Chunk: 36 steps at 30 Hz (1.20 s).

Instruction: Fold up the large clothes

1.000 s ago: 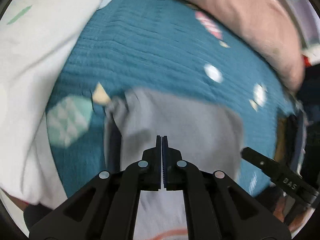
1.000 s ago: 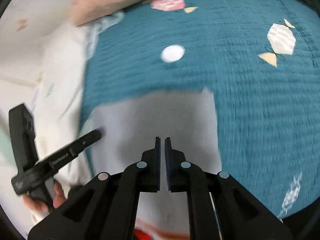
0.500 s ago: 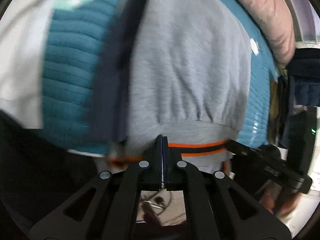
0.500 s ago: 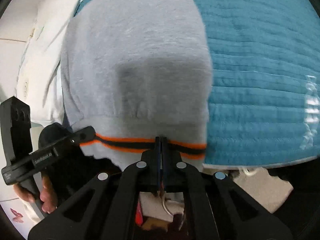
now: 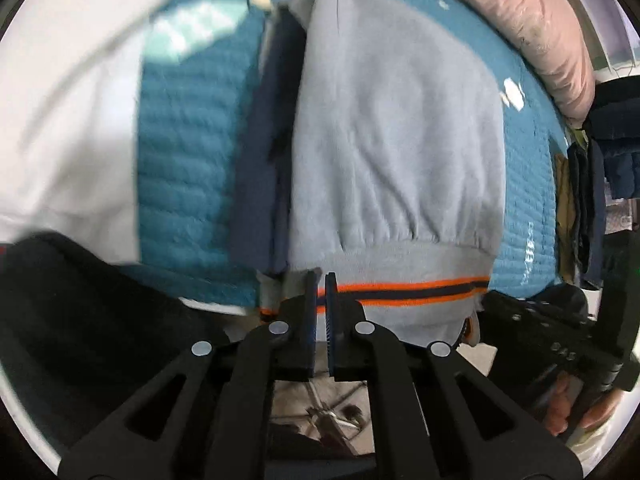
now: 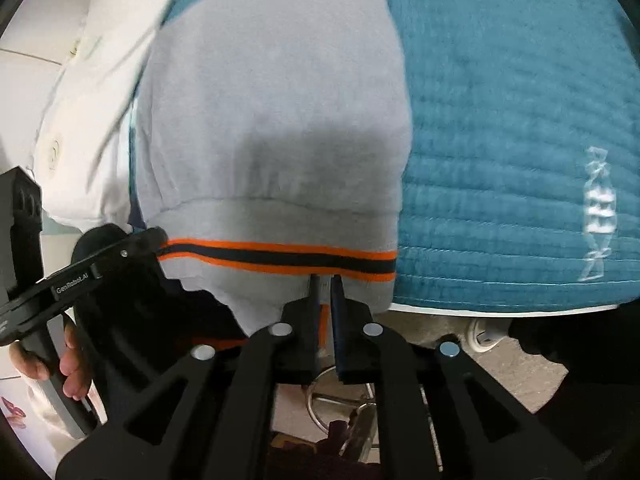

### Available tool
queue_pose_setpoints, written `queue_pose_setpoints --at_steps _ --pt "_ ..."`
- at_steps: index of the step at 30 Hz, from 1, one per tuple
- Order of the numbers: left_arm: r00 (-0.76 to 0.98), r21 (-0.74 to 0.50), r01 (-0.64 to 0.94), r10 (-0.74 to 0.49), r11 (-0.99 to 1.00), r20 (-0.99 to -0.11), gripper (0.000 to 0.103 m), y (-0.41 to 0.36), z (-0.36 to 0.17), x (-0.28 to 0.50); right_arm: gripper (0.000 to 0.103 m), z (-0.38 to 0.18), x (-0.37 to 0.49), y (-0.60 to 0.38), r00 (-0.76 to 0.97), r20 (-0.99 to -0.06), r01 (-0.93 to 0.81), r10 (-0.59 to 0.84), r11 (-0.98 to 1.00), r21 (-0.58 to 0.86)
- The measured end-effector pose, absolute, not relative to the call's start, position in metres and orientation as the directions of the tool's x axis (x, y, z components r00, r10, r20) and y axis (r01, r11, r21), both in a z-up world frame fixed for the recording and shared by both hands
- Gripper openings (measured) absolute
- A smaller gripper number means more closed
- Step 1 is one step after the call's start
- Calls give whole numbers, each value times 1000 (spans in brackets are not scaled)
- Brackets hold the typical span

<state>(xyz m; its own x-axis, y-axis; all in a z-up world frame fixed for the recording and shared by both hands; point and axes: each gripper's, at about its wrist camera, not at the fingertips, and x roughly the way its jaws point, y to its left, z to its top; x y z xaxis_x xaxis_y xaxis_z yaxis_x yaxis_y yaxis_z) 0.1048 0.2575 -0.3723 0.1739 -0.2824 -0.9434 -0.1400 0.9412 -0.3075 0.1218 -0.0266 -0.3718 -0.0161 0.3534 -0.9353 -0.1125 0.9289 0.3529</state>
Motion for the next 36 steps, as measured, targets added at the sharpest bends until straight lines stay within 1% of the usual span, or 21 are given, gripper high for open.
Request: queue_pose_setpoints --at_steps 1,2,3,4,6,8,10,13,15,18,21,24,27,29,31,32,33,35,36 --pt "183 -308 -140 -281 941 -942 16 259 -369 107 51 -364 124 -28 19 -943 -119 334 937 329" --pt "195 -325 -140 -295 935 -935 24 263 -364 109 80 -358 129 -30 47 -945 -121 324 941 317" --pt "210 -332 -145 -299 932 -931 41 266 -361 113 85 -349 131 -35 99 -942 -119 320 944 308" --pt "220 -328 -149 -292 933 -931 47 268 -359 115 86 -342 135 -37 133 -938 -118 320 945 305" --pt "237 -328 -160 -286 931 -928 47 276 -354 122 86 -335 142 -41 156 -940 -121 303 950 287" --pt "254 -350 -171 -302 921 -919 48 285 -351 128 88 -336 142 -48 156 -936 -110 314 948 300" --pt "261 -370 -188 -317 910 -912 58 295 -350 136 90 -334 145 -58 168 -927 -97 337 941 324" --pt "242 -370 -218 -317 903 -917 58 304 -355 148 90 -338 156 -57 178 -923 -80 342 940 333" --pt "213 -377 -225 -333 898 -919 58 306 -359 153 90 -340 165 -63 191 -892 -80 409 913 401" --pt "192 -440 -220 -403 871 -895 58 309 -367 162 90 -348 183 -60 176 -853 -66 491 871 487" --pt "180 -459 -219 -427 861 -886 58 309 -372 171 90 -355 197 -60 168 -839 -52 518 855 517" --pt "157 -428 -235 -401 873 -903 58 315 -381 176 90 -371 214 -59 144 -819 -24 555 830 558" --pt "144 -477 -257 -455 841 -879 58 325 -389 178 90 -381 223 -59 114 -801 -9 587 807 590" --pt "142 -499 -260 -478 827 -867 61 328 -395 182 90 -390 232 -56 87 -766 -19 637 770 638" --pt "139 -513 -240 -494 824 -858 68 329 -401 184 90 -400 240 -50 56 -732 -57 678 735 676" --pt "146 -531 -222 -511 818 -847 69 330 -405 184 90 -406 244 -48 42 -732 -78 680 733 676" --pt "152 -547 -214 -525 810 -837 74 332 -406 184 90 -413 247 -46 32 -738 -90 674 738 669" --pt "169 -597 -182 -573 781 -802 82 335 -408 182 96 -423 250 -46 14 -711 -99 703 709 698" --pt "184 -629 -166 -603 759 -776 93 335 -409 181 96 -423 250 -46 16 -698 -99 716 696 711"
